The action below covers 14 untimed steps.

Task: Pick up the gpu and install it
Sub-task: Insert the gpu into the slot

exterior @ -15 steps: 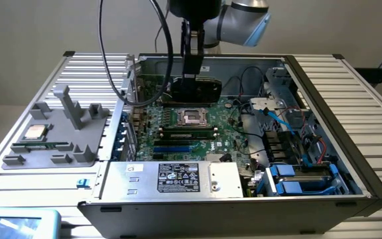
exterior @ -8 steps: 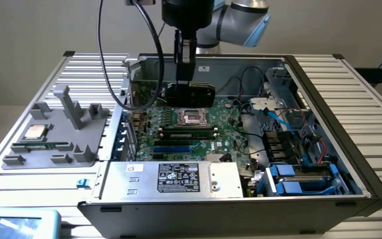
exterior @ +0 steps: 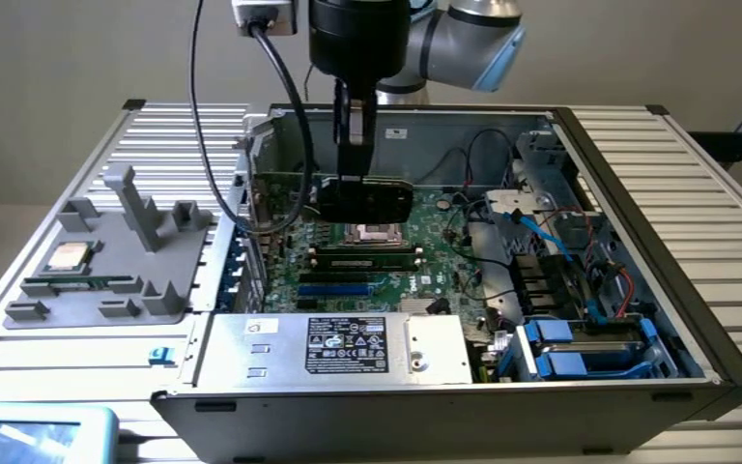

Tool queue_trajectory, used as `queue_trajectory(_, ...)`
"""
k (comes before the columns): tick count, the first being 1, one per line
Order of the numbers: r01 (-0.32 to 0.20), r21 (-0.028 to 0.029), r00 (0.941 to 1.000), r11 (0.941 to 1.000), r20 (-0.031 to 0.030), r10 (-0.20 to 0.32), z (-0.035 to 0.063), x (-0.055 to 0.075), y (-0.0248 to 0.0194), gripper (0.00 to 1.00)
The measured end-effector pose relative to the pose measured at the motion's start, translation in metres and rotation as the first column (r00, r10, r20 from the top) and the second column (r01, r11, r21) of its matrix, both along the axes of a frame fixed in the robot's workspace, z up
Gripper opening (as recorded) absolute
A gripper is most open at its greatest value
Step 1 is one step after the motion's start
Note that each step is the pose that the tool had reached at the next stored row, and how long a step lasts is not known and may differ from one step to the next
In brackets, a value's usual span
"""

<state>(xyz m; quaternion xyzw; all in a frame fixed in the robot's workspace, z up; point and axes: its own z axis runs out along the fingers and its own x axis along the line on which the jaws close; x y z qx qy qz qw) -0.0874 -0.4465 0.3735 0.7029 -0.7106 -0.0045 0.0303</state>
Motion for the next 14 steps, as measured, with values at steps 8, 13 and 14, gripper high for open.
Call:
queue_trajectory(8, 0.0, 0.0005, 1.0, 1.0, 0.0001, 0.0, -0.0146, 0.0, -0.007, 0.25)
queue_trajectory(13, 0.0, 0.0004, 1.0, 1.0, 0.0001, 0.0, -0.0237, 0.0, -0.007, 0.25)
queue_trajectory(14, 0.0, 0.0004, 1.0, 1.0, 0.0001, 0.0, -0.0256, 0.0, -0.007, 0.25)
